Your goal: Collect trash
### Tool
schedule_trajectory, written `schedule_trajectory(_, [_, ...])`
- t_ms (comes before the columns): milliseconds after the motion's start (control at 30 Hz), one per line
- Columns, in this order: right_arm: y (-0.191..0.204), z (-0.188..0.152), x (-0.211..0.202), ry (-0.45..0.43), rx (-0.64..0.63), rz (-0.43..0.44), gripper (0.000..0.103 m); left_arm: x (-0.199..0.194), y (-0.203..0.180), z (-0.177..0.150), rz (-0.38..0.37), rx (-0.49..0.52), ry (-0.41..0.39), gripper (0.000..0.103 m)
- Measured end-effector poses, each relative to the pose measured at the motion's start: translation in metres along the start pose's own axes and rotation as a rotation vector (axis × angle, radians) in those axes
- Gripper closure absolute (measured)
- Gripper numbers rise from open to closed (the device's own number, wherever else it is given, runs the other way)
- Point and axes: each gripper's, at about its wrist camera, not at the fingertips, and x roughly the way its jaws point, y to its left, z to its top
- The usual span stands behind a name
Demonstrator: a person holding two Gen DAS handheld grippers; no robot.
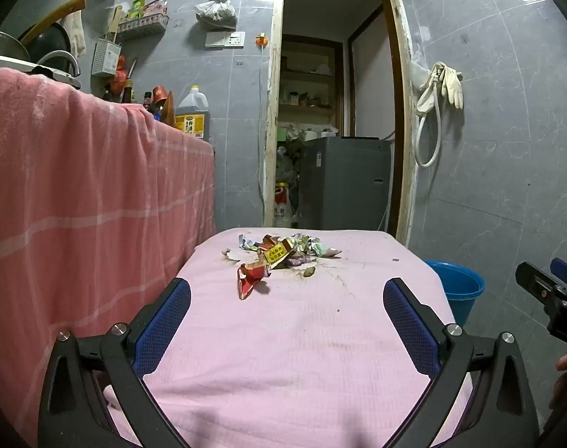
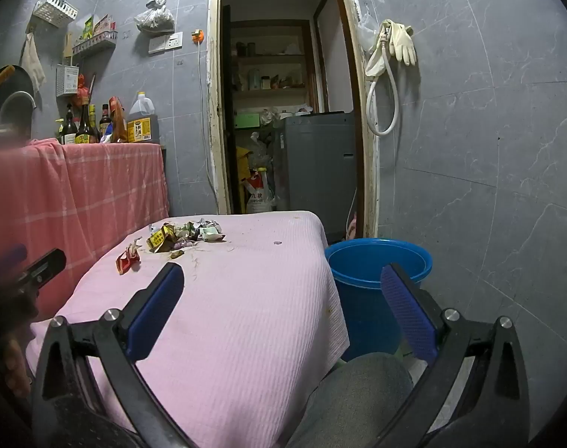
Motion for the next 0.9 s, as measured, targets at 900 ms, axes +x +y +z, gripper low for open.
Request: schedule_trajectory(900, [-0.0019, -0.0001, 0.0004, -0.003, 0.004, 0.000, 0.000, -0.0001, 0.0000, 0.0000, 0.001, 0.001, -0.003, 0.002])
